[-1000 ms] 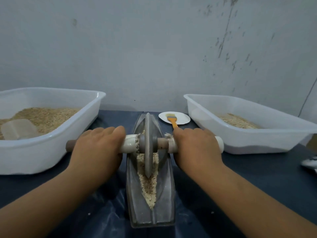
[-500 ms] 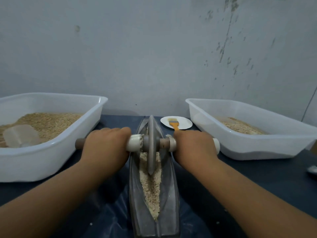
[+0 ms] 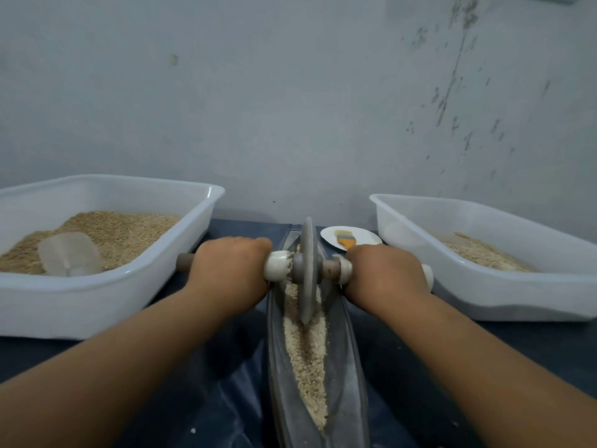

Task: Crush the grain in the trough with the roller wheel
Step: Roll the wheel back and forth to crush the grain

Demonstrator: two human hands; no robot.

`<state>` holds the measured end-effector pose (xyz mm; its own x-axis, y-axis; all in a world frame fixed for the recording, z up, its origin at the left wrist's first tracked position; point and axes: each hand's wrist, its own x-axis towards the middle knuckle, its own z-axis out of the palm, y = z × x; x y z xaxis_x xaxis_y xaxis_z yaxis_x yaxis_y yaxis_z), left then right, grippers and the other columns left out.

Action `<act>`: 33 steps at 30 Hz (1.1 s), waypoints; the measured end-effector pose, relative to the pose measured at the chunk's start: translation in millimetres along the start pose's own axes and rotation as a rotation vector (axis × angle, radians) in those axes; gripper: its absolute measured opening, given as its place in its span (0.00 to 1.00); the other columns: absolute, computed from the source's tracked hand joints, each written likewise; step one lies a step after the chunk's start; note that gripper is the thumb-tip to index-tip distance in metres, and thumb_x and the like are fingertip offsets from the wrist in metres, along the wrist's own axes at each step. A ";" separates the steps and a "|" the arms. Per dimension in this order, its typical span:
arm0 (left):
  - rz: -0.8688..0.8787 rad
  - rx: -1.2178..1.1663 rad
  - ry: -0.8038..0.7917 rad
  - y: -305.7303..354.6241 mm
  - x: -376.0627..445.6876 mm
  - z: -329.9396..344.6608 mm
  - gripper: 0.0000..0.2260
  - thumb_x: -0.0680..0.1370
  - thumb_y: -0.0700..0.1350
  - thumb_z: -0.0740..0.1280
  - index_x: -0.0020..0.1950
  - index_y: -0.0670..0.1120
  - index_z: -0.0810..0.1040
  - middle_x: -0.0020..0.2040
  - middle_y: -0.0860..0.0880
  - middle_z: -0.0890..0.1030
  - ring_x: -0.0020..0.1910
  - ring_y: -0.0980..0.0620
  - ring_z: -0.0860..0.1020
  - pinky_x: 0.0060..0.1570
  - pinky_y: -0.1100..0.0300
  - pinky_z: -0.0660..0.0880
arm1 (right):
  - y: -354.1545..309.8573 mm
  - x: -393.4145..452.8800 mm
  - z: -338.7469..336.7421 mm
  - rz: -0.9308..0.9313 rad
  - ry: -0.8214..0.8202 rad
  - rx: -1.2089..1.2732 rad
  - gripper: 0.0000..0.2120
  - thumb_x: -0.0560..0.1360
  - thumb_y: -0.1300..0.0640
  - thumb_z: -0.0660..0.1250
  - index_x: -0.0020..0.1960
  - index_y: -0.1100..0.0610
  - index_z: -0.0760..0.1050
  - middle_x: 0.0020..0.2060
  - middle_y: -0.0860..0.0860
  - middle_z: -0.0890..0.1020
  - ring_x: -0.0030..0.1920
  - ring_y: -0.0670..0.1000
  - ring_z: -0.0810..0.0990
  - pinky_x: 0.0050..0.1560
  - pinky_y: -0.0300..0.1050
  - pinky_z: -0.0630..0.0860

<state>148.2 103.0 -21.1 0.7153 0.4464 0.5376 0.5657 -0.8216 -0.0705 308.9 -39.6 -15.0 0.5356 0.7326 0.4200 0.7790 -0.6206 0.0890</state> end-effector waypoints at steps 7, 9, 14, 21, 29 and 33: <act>0.040 0.056 0.038 -3.7 -2.6 4.9 0.13 0.72 0.49 0.67 0.40 0.55 0.62 0.31 0.55 0.64 0.33 0.52 0.69 0.34 0.57 0.63 | 9.0 -0.2 6.3 -0.025 0.001 -0.061 0.08 0.70 0.48 0.66 0.37 0.47 0.68 0.30 0.44 0.72 0.30 0.46 0.68 0.27 0.41 0.57; 0.041 0.030 -0.072 -2.5 8.0 -0.1 0.12 0.72 0.49 0.67 0.41 0.55 0.63 0.32 0.55 0.65 0.34 0.52 0.68 0.37 0.56 0.66 | 8.9 10.4 0.5 -0.037 -0.138 -0.014 0.05 0.70 0.49 0.67 0.39 0.47 0.71 0.33 0.44 0.75 0.33 0.47 0.71 0.29 0.40 0.62; 0.068 0.002 -0.193 -3.0 16.9 -10.8 0.11 0.72 0.48 0.68 0.42 0.55 0.64 0.33 0.55 0.67 0.36 0.51 0.71 0.40 0.54 0.71 | 10.6 16.4 -7.1 -0.050 -0.276 -0.005 0.06 0.68 0.48 0.69 0.39 0.47 0.72 0.35 0.44 0.78 0.37 0.47 0.77 0.34 0.41 0.71; 0.081 0.000 -0.219 -4.5 19.3 -10.8 0.10 0.72 0.49 0.69 0.43 0.56 0.66 0.34 0.55 0.68 0.37 0.51 0.73 0.40 0.55 0.71 | 12.1 20.3 -4.4 -0.045 -0.283 -0.017 0.05 0.68 0.49 0.69 0.40 0.47 0.74 0.36 0.45 0.79 0.38 0.47 0.78 0.37 0.43 0.75; 0.129 0.064 -0.364 2.4 47.1 -20.0 0.09 0.69 0.49 0.69 0.44 0.53 0.70 0.35 0.54 0.71 0.35 0.50 0.72 0.37 0.56 0.69 | 22.5 36.2 -2.6 -0.039 -0.549 0.201 0.09 0.65 0.54 0.76 0.41 0.49 0.77 0.35 0.49 0.82 0.29 0.46 0.79 0.31 0.40 0.76; 0.144 0.062 -0.432 1.7 55.9 -20.7 0.09 0.69 0.47 0.70 0.45 0.54 0.72 0.38 0.54 0.75 0.35 0.52 0.73 0.36 0.57 0.69 | 26.0 38.0 -6.3 -0.015 -0.579 0.395 0.21 0.62 0.55 0.78 0.51 0.45 0.75 0.40 0.51 0.83 0.31 0.49 0.82 0.29 0.40 0.77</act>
<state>180.7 119.2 26.2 0.8864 0.4472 0.1196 0.4622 -0.8692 -0.1755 347.4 -29.7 9.0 0.5256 0.8395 -0.1376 0.7890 -0.5416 -0.2900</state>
